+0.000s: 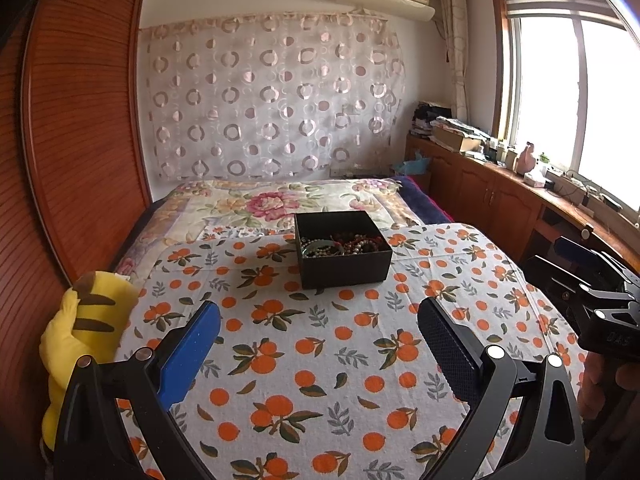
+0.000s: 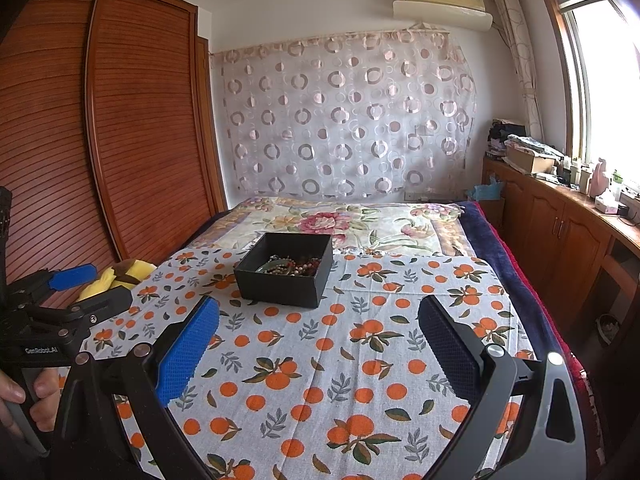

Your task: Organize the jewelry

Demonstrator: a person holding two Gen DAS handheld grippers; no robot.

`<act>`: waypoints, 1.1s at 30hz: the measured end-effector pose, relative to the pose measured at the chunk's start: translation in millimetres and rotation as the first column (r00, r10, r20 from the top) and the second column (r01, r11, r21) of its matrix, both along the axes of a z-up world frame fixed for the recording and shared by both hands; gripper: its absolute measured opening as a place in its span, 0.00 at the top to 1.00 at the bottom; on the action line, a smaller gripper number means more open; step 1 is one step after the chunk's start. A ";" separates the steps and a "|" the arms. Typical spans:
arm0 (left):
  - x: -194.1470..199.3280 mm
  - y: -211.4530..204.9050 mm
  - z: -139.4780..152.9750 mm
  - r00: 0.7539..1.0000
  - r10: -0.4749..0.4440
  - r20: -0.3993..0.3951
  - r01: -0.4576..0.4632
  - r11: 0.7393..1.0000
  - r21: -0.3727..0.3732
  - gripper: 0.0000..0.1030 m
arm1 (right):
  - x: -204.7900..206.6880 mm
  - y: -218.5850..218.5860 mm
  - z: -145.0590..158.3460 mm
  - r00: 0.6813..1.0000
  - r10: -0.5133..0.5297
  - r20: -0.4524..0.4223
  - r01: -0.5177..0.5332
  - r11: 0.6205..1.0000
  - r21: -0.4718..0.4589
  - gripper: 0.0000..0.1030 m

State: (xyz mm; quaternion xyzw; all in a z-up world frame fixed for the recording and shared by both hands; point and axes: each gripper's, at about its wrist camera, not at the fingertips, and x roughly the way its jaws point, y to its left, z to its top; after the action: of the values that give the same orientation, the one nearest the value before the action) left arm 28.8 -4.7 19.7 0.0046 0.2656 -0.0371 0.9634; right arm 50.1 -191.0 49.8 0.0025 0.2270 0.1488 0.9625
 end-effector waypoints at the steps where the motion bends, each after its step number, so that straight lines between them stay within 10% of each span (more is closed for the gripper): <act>1: 0.1 -0.5 0.3 1.000 0.000 0.001 0.000 1.000 0.000 0.07 | 0.2 -0.1 0.2 1.000 0.000 0.000 0.000 1.000 0.002 0.02; 33: -2.7 -3.0 0.9 1.000 0.006 0.010 -0.006 1.000 0.004 0.07 | -0.4 2.7 0.1 1.000 -0.001 0.005 0.001 1.000 0.006 0.02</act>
State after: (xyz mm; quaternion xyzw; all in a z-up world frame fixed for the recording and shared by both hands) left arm 26.2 -7.7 20.6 0.0059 0.2609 -0.0337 0.9648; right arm 49.7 -188.2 49.9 0.0050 0.2240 0.1489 0.9631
